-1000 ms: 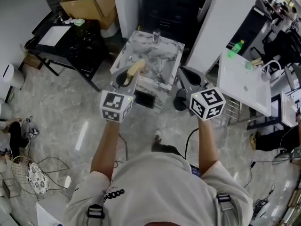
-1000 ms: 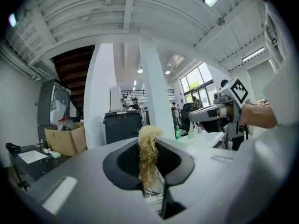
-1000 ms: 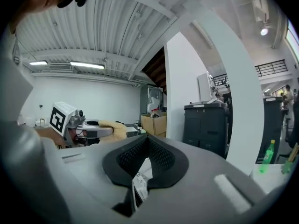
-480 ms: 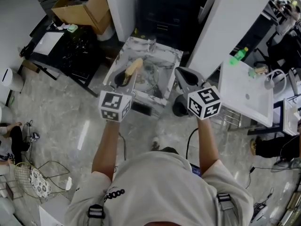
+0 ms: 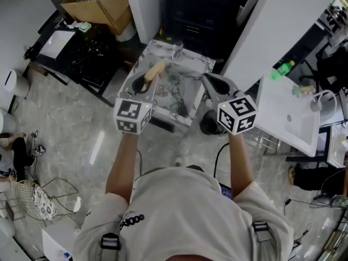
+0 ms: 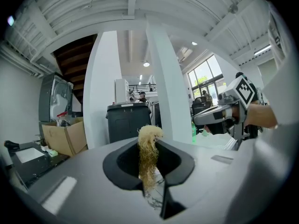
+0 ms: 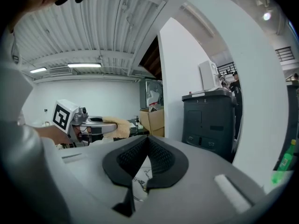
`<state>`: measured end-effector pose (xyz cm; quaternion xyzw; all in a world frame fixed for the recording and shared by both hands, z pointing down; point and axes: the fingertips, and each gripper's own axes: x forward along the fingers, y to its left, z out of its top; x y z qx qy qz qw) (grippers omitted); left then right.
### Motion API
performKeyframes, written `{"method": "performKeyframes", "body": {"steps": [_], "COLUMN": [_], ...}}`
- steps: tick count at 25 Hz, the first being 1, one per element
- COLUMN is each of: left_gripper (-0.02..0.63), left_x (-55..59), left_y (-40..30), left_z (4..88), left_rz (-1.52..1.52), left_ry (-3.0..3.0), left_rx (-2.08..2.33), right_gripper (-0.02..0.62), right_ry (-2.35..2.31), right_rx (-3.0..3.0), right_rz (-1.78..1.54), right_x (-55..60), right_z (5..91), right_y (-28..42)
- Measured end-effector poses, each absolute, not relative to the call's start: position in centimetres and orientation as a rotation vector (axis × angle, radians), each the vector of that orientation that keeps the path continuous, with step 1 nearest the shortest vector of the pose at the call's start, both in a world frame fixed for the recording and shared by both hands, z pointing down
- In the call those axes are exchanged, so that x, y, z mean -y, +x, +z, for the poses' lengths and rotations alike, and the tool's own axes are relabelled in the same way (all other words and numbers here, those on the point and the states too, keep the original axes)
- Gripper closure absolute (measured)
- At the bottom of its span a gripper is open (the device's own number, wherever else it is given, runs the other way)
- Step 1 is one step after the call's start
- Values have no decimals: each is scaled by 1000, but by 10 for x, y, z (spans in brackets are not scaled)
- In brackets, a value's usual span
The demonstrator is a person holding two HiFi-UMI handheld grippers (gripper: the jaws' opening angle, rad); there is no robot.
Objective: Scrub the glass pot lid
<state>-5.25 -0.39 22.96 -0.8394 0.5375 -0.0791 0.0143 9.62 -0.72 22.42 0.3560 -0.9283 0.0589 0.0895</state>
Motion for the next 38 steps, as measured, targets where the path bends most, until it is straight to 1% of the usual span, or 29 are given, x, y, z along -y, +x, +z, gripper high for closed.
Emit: {"method": "performKeyframes", "body": {"steps": [8,16,20,31,38], "left_gripper": [554,554,554,554,558], "left_x": [29,75,104,184,210], "left_y": [-62,-104,-116,-157,-151], "left_z": [245,307,322,395,436], "left_rz": [-302,-335,-308,-492,-537], "left_ry": [-2612,-2679,-2710,-2867,-2975], "left_rx": [-1715,-1772,-1698,-1567,-1442], "right_gripper": [592,594,595,592,592], "right_ry": [1059,1131,1193,1339,1411], "right_rx": [2760,2675,2620,2495,2383], "right_rz": [185,278,305,385,436], "right_x": [34,60,85,144,164], "right_z": [236,275,301,341,372], "right_y": [90,72,58,20,17]}}
